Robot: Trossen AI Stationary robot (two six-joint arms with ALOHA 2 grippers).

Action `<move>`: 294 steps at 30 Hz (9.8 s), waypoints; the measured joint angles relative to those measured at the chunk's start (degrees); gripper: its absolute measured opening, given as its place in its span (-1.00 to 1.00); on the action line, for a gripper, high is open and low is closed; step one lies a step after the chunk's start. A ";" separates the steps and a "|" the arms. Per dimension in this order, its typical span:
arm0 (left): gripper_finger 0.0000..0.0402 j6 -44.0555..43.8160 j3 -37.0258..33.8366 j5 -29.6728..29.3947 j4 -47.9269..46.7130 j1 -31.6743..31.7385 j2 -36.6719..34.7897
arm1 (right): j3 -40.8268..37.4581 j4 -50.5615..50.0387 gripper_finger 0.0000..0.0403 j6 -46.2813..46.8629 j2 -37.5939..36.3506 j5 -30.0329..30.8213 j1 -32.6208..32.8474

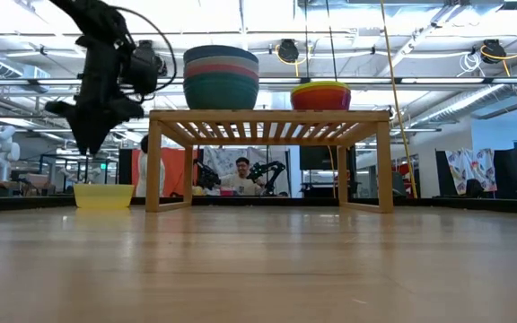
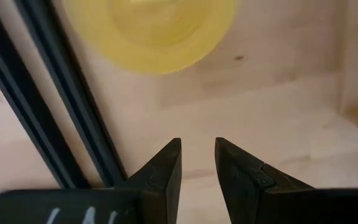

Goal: Place and stack bowls onto a shelf
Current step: Stack the yellow bowl on top of the light green bowl on the shelf

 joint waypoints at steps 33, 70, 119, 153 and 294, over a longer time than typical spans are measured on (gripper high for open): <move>-0.48 -44.72 -7.75 -2.07 13.14 8.00 -0.02 | 0.00 2.54 -0.40 -0.51 0.00 -0.02 0.00; -0.48 -33.92 -15.14 4.70 18.88 8.26 -0.02 | 0.00 2.54 -0.40 -1.55 0.00 -0.02 0.00; -0.48 -45.46 -15.31 1.06 32.30 8.87 -3.41 | 0.00 2.55 -0.40 -4.68 0.19 0.00 0.00; -0.75 -33.95 -15.31 3.15 34.41 9.94 6.14 | 0.00 2.54 -0.40 -5.01 0.31 0.17 -0.02; -0.99 -15.69 56.05 17.63 5.84 -47.43 27.78 | -0.04 -10.77 -0.42 -14.03 20.15 -2.99 44.61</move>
